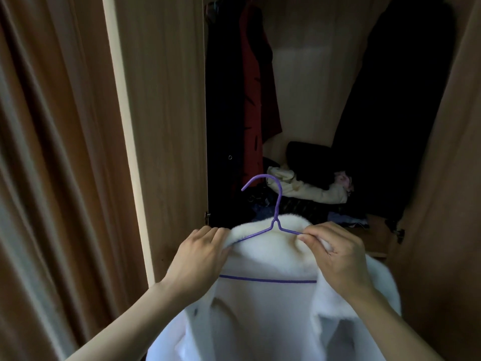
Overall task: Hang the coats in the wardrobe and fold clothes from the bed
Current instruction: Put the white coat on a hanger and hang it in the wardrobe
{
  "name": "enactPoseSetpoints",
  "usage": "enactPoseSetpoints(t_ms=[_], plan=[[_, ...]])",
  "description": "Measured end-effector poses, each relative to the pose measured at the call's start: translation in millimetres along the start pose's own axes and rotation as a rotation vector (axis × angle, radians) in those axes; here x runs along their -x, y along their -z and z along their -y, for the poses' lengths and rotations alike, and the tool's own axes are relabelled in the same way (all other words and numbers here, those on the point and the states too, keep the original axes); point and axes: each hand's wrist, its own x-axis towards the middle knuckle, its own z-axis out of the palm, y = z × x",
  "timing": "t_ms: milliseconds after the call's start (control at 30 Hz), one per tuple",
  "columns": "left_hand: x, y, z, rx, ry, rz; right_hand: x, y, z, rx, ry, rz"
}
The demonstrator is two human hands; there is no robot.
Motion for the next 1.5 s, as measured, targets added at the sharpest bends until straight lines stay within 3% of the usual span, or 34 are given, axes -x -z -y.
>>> enactPoseSetpoints(t_ms=[200,667,900,967,1233,1400,1500], plan=[[-14.9,7.0,-11.4,0.216,-0.044,-0.033,-7.4,17.5,-8.7,-0.025,-0.047,0.015],[-67.2,25.5,-57.4,0.282,-0.060,-0.087,-39.0,79.5,-25.9,-0.009,-0.035,0.092],[-106.1,26.8,-71.3,0.297,-0.093,-0.207,-48.2,134.8,-51.4,0.086,-0.119,0.273],[-117.8,23.8,-78.1,0.282,-0.087,-0.231,-49.4,147.8,-59.6,0.137,-0.109,0.305],[-143.5,2.7,-97.5,0.213,-0.043,-0.225,-57.1,149.8,-80.9,0.259,-0.096,0.174],[-175.6,-11.3,-80.2,-0.126,-0.146,-0.318,-81.0,143.3,-88.7,0.250,-0.148,0.212],[-206.3,-21.8,-62.2,-0.183,-0.206,-0.369,-109.1,138.3,-93.5,0.223,-0.172,0.295]])
